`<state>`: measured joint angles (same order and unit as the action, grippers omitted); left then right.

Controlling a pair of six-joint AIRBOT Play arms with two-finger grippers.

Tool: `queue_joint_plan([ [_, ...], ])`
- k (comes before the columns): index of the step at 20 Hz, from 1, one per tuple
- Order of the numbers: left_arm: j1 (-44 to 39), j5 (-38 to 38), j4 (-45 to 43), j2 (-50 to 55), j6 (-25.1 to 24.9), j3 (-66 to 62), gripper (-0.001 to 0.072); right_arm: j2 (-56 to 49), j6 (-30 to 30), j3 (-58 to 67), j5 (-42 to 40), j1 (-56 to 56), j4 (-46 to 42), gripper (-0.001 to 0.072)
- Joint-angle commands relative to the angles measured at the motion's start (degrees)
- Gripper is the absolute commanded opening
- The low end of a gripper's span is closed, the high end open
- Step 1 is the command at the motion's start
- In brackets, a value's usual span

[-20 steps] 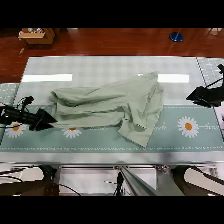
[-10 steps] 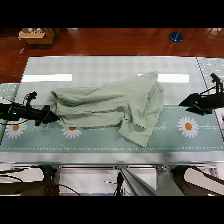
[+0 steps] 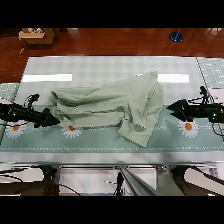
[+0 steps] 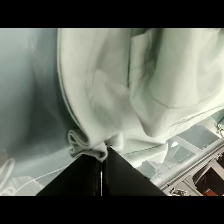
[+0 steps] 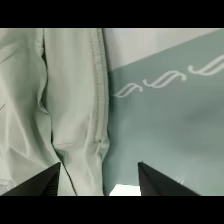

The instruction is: Fold the shirts.

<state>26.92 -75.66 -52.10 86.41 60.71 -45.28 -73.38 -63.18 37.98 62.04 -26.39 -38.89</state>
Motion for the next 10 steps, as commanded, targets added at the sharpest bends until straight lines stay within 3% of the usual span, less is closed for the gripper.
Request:
queue_joint_plan([
  [1,0.0,-0.9,0.7,-0.1,-0.2,-0.1,0.0018,0.0,0.7,-2.8,-7.7,5.4,2.5,0.0527],
  [3,0.0,-0.9,0.8,-0.1,-0.5,-0.1,0.0019,-0.7,0.0,-2.8,-12.2,10.3,3.3,0.0527],
  [6,0.0,-0.9,2.2,-0.1,-2.0,-0.2,0.0018,-4.5,-5.8,-2.8,-17.6,15.9,3.2,0.0520],
  [8,0.0,-0.9,4.4,-0.3,-3.3,-0.5,0.0018,-7.3,-6.8,-2.8,-19.1,18.7,4.7,0.0308],
  [9,0.0,-1.0,5.1,-0.3,-3.3,-0.9,0.0018,-8.0,-6.7,-2.8,-19.5,19.5,5.6,0.0118],
  [10,0.0,-1.5,5.6,-0.4,-3.3,-1.5,0.0018,-8.0,-6.6,-2.7,-19.5,19.5,6.5,0.0038],
])
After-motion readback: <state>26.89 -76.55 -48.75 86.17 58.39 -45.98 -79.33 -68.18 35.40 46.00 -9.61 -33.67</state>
